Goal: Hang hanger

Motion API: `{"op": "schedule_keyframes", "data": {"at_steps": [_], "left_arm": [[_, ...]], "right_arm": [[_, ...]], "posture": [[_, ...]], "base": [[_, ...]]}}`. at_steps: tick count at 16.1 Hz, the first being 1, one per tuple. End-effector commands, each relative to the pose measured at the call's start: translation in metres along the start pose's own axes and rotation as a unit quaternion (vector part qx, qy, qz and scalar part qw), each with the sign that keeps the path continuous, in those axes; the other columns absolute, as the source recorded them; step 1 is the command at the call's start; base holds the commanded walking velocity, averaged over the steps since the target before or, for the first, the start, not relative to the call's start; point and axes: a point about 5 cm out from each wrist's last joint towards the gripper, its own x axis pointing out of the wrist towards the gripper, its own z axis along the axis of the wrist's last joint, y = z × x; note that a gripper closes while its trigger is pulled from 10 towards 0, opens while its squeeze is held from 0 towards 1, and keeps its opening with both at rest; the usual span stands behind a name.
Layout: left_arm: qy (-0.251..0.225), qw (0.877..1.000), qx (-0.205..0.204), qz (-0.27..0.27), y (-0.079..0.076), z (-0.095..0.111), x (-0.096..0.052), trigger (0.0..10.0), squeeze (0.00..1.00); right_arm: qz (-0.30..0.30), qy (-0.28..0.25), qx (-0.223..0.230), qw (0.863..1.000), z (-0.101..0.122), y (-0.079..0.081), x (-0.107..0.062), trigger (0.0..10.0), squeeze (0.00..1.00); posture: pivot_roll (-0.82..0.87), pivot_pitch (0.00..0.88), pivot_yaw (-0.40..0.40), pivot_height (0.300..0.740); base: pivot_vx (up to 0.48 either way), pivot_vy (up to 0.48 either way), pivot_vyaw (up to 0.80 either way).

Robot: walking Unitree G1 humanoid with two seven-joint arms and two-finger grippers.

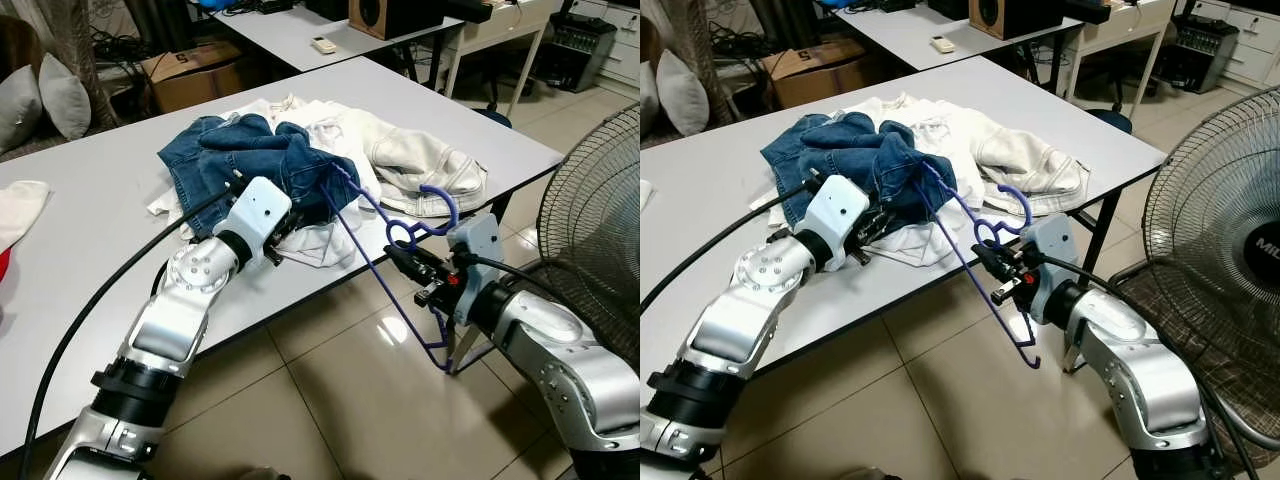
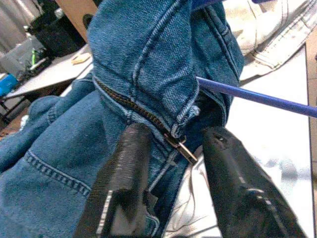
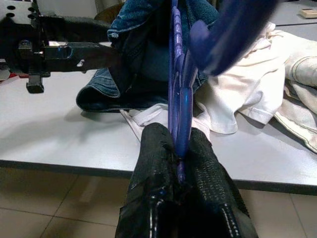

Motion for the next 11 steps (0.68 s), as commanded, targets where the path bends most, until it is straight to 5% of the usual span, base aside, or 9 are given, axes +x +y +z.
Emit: {"op": "schedule_keyframes", "data": {"at_steps": [1, 7, 9, 10, 11], "left_arm": [[-0.02, 1.0, -0.011, 0.015, 0.0, 0.003, -0.001, 10.0, 1.0], [-0.069, 0.99, -0.057, 0.105, 0.0, -0.002, 0.012, 10.0, 1.0], [-0.081, 0.987, -0.07, 0.124, 0.002, -0.006, 0.015, 10.0, 0.17], [-0.069, 0.989, -0.056, 0.121, 0.0, -0.015, 0.018, 10.0, 0.0], [-0.065, 0.989, -0.05, 0.12, -0.001, -0.019, 0.019, 10.0, 0.0]], "right_arm": [[0.009, -0.01, 0.003, 1.0, 0.005, 0.002, -0.002, 10.0, 0.0], [0.014, -0.015, 0.008, 1.0, 0.007, 0.004, -0.002, 10.0, 0.0], [0.015, -0.017, 0.009, 1.0, 0.007, 0.004, -0.002, 10.0, 0.0], [0.015, -0.02, 0.01, 1.0, 0.008, 0.005, -0.002, 10.0, 0.0], [0.014, -0.021, 0.01, 1.0, 0.008, 0.004, -0.002, 10.0, 0.0]], "posture": [[-0.22, 0.0, 0.087, 0.74], [-0.22, 0.0, 0.09, 0.74], [-0.22, 0.0, 0.094, 0.74], [-0.23, 0.0, 0.096, 0.74], [-0.23, 0.0, 0.097, 0.74]], "base": [[0.0, 0.0, 0.0], [0.0, 0.0, 0.0], [0.0, 0.0, 0.0], [0.0, 0.0, 0.0], [0.0, 0.0, 0.0]]}}
